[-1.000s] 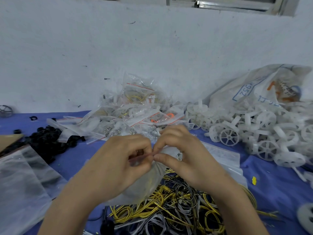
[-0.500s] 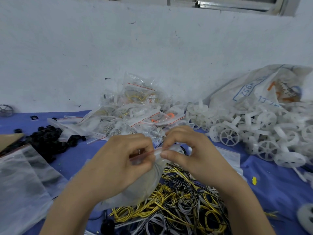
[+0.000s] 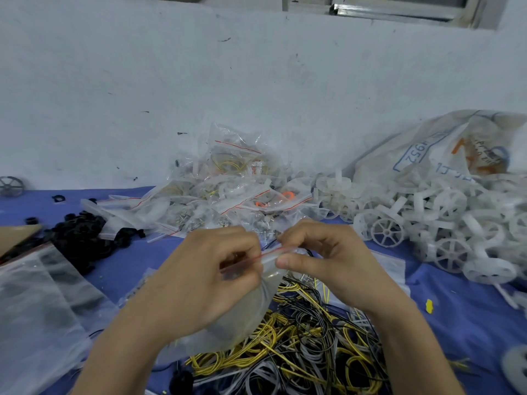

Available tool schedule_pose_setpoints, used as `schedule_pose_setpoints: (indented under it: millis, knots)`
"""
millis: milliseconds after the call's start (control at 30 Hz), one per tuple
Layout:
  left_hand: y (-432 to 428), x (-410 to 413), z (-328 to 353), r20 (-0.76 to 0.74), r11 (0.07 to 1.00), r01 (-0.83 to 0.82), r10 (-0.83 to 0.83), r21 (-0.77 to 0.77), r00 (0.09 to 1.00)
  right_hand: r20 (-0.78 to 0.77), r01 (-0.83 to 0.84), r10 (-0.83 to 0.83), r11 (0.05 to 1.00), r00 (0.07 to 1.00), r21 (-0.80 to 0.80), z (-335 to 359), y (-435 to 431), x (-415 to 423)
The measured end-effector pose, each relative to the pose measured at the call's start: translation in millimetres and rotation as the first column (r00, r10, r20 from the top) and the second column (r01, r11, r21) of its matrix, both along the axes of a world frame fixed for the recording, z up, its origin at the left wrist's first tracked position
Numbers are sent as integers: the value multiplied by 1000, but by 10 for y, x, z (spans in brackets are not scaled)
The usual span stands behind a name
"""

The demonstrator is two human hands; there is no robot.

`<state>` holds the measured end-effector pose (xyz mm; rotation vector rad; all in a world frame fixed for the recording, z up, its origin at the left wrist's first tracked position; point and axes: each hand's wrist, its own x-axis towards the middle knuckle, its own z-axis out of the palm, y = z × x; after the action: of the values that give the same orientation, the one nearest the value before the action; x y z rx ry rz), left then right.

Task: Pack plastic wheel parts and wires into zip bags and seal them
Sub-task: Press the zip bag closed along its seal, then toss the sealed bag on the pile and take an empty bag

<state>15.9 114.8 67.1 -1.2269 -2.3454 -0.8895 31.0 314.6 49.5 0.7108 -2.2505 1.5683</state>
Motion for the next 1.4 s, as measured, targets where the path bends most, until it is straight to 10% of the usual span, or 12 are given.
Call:
schedule_pose_setpoints:
  millis: [933,1133,1400]
  knots:
    - [-224,-95,-13,167,998,-54,49,24,985,104,57,-37,979,994,-195,-116,413,-61]
    - [-298,-115,9,158,993,-45,28,106,987,352,-220,182,973,918,73,-382,-22,-186]
    - [-871,-261,40,249,795,-281,169,538,954,88,160,-196,937,977,309,-254,-600,-189]
